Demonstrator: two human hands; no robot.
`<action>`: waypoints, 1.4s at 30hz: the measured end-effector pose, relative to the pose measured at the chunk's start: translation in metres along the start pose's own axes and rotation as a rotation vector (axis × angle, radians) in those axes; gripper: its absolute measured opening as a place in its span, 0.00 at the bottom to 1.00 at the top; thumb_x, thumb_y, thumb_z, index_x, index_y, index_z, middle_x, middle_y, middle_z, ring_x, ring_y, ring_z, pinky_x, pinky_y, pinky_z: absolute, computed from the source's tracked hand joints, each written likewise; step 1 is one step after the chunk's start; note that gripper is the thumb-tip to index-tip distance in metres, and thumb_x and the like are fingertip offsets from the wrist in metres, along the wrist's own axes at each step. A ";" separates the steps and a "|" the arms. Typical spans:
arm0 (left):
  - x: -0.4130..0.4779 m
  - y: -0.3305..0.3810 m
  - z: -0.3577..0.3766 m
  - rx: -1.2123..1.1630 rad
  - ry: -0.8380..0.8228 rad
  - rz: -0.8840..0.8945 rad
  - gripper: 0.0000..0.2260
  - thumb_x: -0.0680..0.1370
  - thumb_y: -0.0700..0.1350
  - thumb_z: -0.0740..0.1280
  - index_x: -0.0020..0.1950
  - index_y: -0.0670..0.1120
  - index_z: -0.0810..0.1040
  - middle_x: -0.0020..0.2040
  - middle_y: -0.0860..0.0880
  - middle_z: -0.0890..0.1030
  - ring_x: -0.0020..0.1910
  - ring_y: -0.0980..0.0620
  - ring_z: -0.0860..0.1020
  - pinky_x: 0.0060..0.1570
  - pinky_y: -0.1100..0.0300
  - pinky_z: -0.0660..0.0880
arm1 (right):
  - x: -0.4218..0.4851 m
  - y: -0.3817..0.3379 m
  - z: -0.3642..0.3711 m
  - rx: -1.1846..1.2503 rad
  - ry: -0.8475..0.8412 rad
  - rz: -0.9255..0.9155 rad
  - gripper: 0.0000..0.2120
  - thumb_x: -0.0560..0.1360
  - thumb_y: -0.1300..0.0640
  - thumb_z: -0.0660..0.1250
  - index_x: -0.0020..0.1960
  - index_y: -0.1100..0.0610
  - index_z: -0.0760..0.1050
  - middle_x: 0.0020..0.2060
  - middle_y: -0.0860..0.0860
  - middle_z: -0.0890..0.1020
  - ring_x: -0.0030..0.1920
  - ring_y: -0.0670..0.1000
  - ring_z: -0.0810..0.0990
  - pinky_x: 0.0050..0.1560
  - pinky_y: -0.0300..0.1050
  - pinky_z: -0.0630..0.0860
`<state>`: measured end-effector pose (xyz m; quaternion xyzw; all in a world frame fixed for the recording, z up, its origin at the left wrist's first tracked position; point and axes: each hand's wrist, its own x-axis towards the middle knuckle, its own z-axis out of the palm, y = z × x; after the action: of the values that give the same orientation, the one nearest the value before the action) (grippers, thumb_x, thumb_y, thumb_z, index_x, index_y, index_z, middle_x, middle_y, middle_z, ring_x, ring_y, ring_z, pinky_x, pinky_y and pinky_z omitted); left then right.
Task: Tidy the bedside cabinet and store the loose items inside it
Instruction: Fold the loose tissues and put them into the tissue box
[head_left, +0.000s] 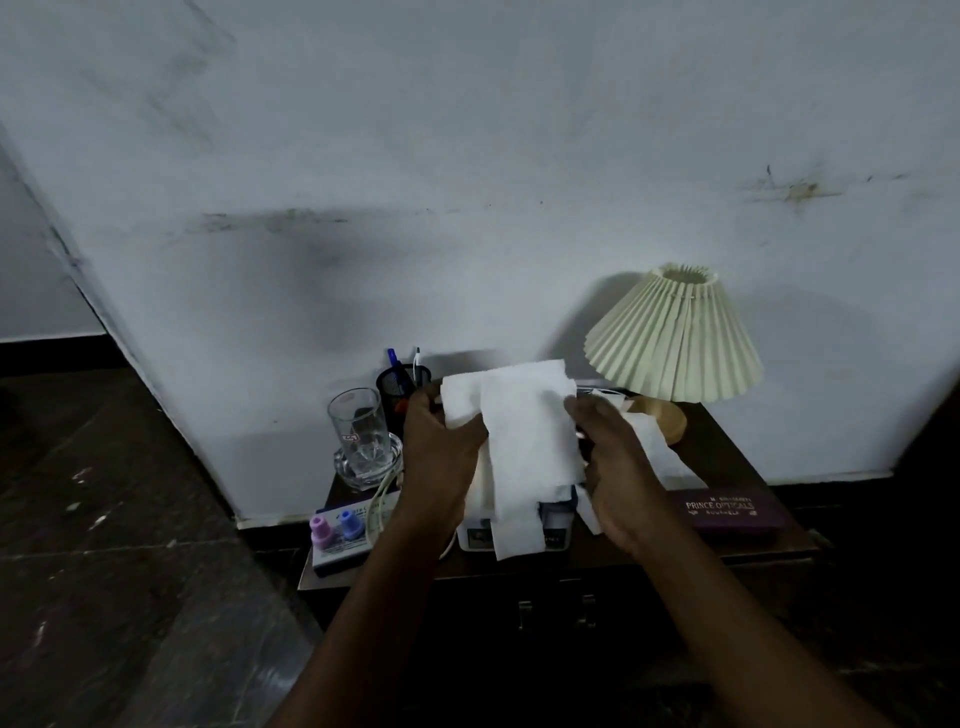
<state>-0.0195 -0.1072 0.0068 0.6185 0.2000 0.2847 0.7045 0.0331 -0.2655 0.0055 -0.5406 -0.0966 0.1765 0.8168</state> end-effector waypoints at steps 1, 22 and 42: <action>-0.001 0.003 0.000 -0.001 -0.020 0.020 0.22 0.72 0.40 0.80 0.63 0.50 0.77 0.54 0.52 0.85 0.50 0.53 0.85 0.44 0.55 0.84 | 0.002 -0.001 -0.004 -0.189 0.004 -0.111 0.08 0.79 0.51 0.71 0.58 0.48 0.79 0.53 0.46 0.85 0.53 0.49 0.84 0.50 0.47 0.81; -0.010 0.018 0.006 0.193 -0.119 0.276 0.17 0.75 0.37 0.75 0.59 0.53 0.79 0.52 0.57 0.82 0.46 0.64 0.81 0.42 0.66 0.80 | 0.005 -0.013 -0.015 -0.545 -0.023 -0.388 0.34 0.78 0.68 0.66 0.75 0.38 0.64 0.55 0.47 0.81 0.49 0.39 0.80 0.49 0.40 0.77; 0.004 -0.001 0.008 -0.203 -0.064 -0.152 0.22 0.73 0.40 0.78 0.65 0.45 0.78 0.61 0.43 0.83 0.58 0.40 0.83 0.56 0.38 0.81 | 0.005 -0.006 -0.009 0.074 0.076 -0.073 0.14 0.78 0.65 0.69 0.63 0.59 0.80 0.55 0.54 0.87 0.56 0.57 0.86 0.50 0.53 0.84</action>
<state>-0.0112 -0.1104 0.0071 0.5358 0.1938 0.2294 0.7892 0.0415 -0.2730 0.0069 -0.5122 -0.0787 0.1295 0.8454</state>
